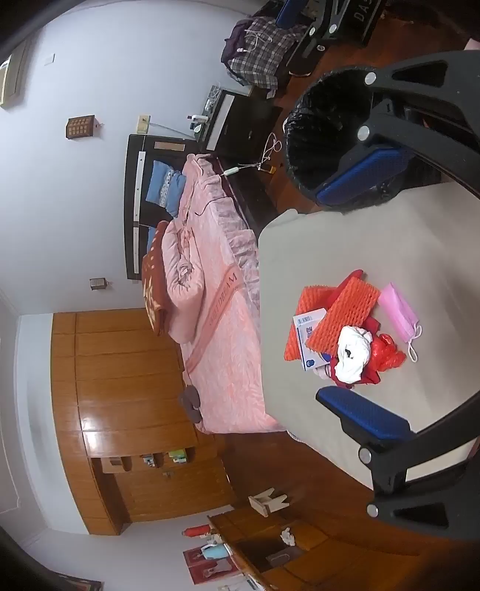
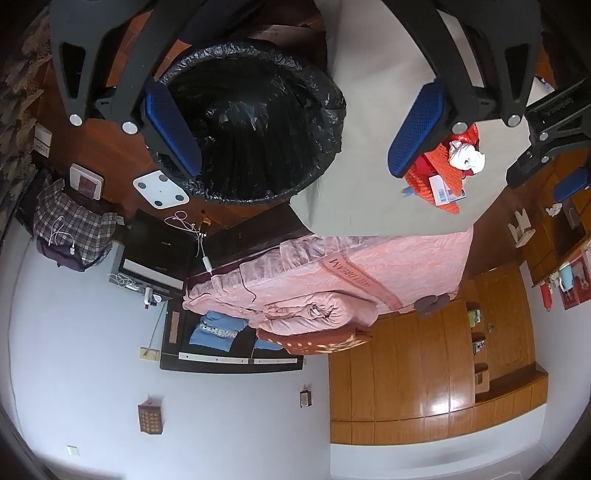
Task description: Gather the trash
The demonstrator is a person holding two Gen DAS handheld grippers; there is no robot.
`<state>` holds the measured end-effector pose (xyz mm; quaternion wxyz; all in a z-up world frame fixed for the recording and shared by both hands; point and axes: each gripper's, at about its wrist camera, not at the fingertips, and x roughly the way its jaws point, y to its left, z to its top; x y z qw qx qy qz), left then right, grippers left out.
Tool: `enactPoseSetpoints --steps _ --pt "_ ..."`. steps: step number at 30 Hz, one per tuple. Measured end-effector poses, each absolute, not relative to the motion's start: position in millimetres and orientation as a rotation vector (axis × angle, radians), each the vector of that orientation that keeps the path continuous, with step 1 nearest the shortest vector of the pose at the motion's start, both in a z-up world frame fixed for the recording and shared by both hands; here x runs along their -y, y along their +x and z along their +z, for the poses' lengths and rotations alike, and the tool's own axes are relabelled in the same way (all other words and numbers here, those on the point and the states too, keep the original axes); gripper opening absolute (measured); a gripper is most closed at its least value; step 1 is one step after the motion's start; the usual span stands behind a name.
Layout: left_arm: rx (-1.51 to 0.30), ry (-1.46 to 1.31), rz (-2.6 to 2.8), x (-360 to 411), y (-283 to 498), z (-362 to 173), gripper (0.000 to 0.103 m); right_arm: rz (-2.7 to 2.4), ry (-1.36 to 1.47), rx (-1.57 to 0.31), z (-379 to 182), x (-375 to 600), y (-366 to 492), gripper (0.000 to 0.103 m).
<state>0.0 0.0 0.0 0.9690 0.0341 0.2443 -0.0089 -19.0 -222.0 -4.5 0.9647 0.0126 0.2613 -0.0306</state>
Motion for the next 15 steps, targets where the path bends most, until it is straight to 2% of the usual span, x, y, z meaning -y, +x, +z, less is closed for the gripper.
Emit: enactPoseSetpoints --steps 15 --pt "-0.495 0.063 -0.025 -2.5 0.3 0.6 0.097 -0.069 0.018 -0.528 -5.5 219.8 -18.0 0.098"
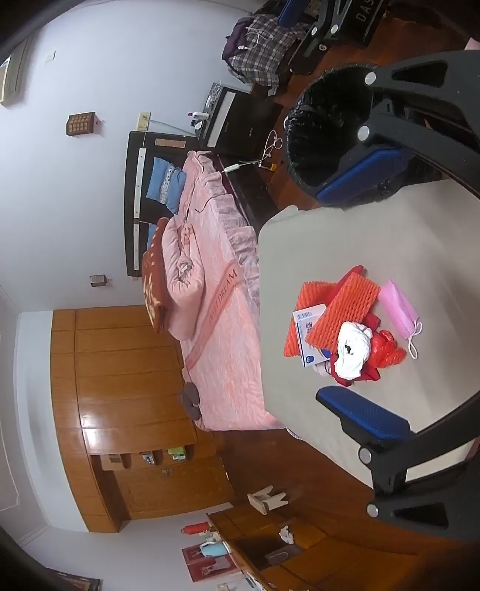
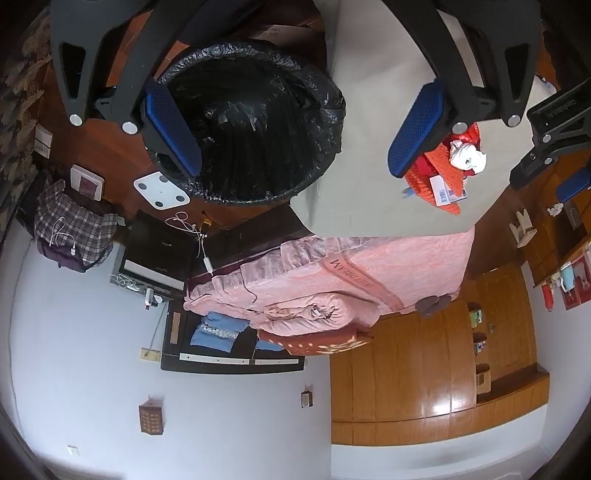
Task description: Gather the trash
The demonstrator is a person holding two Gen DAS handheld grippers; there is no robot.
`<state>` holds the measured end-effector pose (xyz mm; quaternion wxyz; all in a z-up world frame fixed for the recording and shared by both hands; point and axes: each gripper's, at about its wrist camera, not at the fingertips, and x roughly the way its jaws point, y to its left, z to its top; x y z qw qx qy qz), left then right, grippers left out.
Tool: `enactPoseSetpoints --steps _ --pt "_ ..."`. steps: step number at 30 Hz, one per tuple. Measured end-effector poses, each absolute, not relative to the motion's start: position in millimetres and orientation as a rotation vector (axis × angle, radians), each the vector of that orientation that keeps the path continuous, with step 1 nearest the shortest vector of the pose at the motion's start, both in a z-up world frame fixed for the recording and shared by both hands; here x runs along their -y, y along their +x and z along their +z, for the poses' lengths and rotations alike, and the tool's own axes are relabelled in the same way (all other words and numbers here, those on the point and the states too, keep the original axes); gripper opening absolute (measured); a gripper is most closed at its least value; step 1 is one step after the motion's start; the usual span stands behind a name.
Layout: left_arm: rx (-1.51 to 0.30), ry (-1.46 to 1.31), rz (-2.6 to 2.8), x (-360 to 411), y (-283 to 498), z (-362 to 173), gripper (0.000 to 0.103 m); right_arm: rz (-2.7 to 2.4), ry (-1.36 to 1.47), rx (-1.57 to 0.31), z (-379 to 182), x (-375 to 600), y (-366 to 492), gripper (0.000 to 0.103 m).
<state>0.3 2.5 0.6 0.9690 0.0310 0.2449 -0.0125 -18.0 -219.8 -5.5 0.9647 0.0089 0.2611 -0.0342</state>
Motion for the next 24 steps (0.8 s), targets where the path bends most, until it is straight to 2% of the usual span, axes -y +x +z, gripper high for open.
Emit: enactPoseSetpoints --steps 24 --pt "-0.497 0.064 -0.018 0.2 0.6 -0.3 0.097 -0.069 0.021 -0.529 -8.0 220.4 -18.8 0.098"
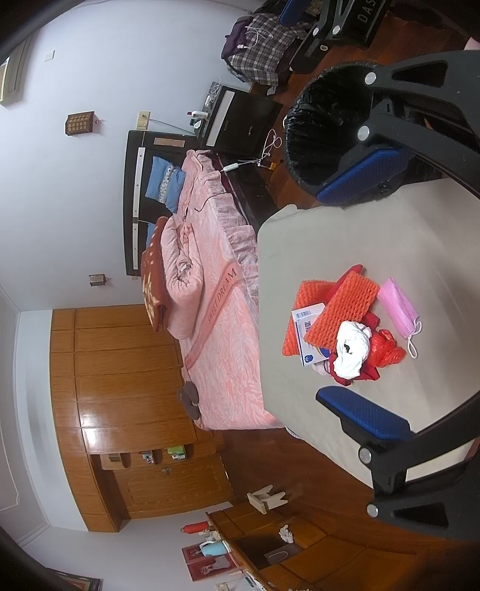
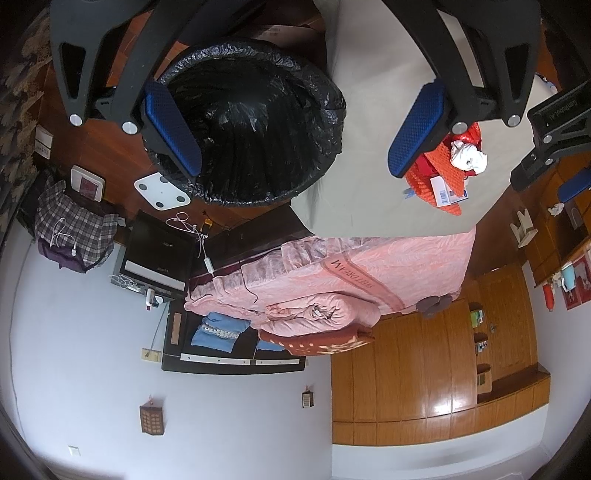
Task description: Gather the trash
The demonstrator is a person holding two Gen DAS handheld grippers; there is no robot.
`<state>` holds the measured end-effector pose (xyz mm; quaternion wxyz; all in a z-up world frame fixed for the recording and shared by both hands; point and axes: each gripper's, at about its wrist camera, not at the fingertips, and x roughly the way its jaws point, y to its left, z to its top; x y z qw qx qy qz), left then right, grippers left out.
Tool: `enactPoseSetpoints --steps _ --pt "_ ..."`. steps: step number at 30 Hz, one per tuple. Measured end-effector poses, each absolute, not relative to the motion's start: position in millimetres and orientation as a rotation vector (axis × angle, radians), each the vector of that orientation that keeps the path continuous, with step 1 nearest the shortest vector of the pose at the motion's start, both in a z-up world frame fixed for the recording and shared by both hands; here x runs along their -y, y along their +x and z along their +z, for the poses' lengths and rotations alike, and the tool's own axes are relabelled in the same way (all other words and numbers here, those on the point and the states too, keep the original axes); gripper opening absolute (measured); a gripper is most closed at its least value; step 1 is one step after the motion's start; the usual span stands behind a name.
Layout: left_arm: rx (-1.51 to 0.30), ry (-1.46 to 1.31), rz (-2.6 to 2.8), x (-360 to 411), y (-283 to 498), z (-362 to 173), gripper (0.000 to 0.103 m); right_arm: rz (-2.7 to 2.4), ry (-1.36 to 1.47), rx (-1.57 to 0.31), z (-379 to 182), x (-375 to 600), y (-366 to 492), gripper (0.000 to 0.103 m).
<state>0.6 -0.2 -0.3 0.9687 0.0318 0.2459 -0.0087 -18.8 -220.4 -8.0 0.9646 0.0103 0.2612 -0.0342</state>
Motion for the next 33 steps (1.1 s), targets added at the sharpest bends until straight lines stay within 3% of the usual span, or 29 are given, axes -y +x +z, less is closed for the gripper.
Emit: enactPoseSetpoints --steps 33 --pt "-0.501 0.066 -0.017 0.7 0.9 -0.5 0.097 -0.069 0.024 -0.535 -12.1 222.2 -18.2 0.098"
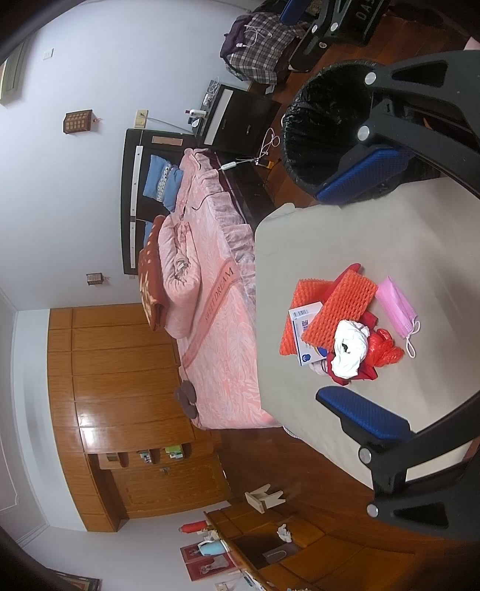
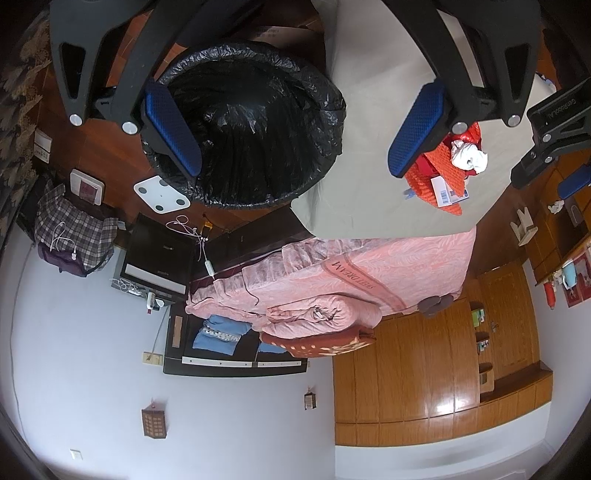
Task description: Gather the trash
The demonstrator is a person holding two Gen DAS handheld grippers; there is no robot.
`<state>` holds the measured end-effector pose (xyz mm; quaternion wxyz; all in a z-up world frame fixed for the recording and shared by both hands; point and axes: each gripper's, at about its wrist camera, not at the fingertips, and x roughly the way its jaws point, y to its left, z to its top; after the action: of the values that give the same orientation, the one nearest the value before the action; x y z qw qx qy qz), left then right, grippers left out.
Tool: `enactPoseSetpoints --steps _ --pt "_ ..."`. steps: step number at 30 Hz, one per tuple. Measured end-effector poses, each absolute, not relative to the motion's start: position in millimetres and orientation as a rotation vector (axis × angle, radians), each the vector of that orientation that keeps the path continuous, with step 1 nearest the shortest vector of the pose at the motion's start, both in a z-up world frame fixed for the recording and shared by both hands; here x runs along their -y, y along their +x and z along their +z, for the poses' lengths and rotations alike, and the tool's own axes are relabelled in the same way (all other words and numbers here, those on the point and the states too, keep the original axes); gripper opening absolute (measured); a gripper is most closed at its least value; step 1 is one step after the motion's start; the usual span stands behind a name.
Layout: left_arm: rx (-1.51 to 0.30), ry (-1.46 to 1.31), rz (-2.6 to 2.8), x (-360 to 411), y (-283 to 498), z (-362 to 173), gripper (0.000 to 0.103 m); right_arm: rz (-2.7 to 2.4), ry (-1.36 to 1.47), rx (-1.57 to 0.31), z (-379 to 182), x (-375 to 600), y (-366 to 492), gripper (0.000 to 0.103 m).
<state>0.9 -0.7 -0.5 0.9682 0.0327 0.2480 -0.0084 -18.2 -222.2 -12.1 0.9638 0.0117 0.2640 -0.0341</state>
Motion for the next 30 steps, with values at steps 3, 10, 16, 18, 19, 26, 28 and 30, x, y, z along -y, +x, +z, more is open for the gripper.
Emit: enactPoseSetpoints --steps 3,10,16,18,19,26,28,30 --pt "-0.502 0.066 -0.017 1 1 0 0.097 -0.071 0.023 -0.533 -11 222 -17 0.098" --pt "-0.503 0.066 -0.017 1 1 0 0.097 -0.071 0.027 -0.536 -15 219 -16 0.098" --pt "-0.504 0.066 -0.017 1 1 0 0.097 -0.071 0.028 -0.536 -15 220 -15 0.098" --pt "-0.504 0.066 -0.017 1 1 0 0.097 -0.068 0.024 -0.536 -14 220 -15 0.098" --pt "-0.504 0.066 -0.016 1 1 0 0.097 -0.067 0.024 -0.536 -15 220 -15 0.098" --pt "-0.508 0.061 -0.012 -23 0 -14 0.097 -0.059 0.025 -0.532 -19 213 -13 0.098" --pt "-0.510 0.063 -0.004 -23 13 -30 0.097 -0.051 0.025 -0.528 -22 208 -11 0.098" --pt "-0.511 0.066 0.011 -29 16 -33 0.097 -0.041 0.025 -0.525 -26 204 -6 0.098"
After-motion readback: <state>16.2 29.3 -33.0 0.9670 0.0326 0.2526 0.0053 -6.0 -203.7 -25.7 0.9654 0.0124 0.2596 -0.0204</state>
